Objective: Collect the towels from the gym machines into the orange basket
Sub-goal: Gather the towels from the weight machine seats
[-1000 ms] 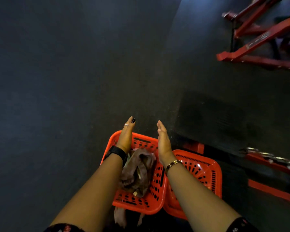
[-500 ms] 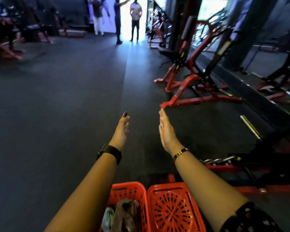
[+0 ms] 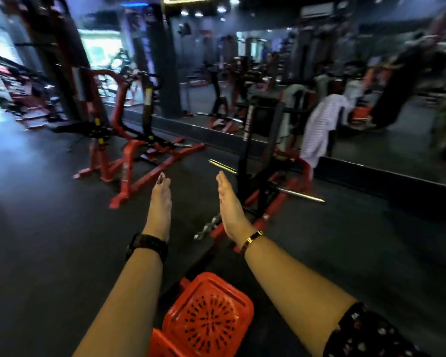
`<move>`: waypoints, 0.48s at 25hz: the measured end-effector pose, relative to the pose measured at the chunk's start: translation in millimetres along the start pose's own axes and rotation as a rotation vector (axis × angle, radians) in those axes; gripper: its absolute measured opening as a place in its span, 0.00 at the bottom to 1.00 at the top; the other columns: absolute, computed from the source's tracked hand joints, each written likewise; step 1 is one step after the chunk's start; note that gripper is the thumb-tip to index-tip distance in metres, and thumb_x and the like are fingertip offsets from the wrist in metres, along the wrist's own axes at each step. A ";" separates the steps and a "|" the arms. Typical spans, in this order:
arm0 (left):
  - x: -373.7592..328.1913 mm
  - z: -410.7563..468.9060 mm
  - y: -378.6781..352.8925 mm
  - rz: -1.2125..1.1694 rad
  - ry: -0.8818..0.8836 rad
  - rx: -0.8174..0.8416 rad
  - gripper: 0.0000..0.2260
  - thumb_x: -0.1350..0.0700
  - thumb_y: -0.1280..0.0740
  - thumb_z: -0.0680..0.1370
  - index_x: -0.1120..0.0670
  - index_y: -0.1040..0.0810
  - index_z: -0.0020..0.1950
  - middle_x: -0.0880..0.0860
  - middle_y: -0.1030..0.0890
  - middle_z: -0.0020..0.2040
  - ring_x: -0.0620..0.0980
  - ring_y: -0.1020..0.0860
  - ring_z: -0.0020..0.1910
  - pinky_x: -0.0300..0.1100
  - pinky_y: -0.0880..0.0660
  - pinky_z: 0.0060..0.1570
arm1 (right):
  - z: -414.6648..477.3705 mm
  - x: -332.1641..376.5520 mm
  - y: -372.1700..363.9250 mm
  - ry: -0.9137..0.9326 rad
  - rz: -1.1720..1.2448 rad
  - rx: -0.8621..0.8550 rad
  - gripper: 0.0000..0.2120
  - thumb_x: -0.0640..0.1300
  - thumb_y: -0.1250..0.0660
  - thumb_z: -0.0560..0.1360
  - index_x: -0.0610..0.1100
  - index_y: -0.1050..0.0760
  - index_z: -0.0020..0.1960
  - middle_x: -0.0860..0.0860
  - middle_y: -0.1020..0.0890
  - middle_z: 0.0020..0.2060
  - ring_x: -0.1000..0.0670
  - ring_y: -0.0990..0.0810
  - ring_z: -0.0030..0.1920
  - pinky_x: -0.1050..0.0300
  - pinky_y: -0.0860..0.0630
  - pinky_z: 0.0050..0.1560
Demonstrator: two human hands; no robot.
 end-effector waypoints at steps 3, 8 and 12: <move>21.7 -8.4 -90.7 -0.044 0.080 0.147 0.24 0.45 0.53 0.82 0.50 0.44 0.77 0.51 0.42 0.78 0.49 0.46 0.78 0.46 0.51 0.76 | -26.4 24.4 87.3 0.055 -0.023 -0.149 0.23 0.44 0.55 0.83 0.48 0.50 0.78 0.51 0.46 0.78 0.55 0.47 0.76 0.58 0.51 0.73; 47.8 -42.9 -237.1 -0.005 0.103 0.430 0.22 0.48 0.53 0.83 0.51 0.46 0.77 0.51 0.43 0.78 0.47 0.46 0.77 0.40 0.48 0.72 | -69.4 67.4 238.1 0.122 0.014 -0.434 0.22 0.45 0.53 0.83 0.47 0.47 0.77 0.47 0.40 0.76 0.50 0.42 0.76 0.55 0.47 0.76; 79.2 -22.2 -341.4 -0.035 0.165 0.503 0.23 0.47 0.53 0.82 0.53 0.44 0.77 0.52 0.41 0.77 0.49 0.44 0.77 0.37 0.43 0.64 | -69.8 84.4 335.6 0.120 -0.049 -0.536 0.23 0.50 0.53 0.83 0.51 0.49 0.78 0.51 0.44 0.78 0.52 0.46 0.77 0.56 0.49 0.75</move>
Point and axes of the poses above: each hand's wrist, its own z-axis towards the middle knuckle, its own y-axis out of the back of the hand, x = y × z, the point moved 8 cm from there along z, towards the middle knuckle
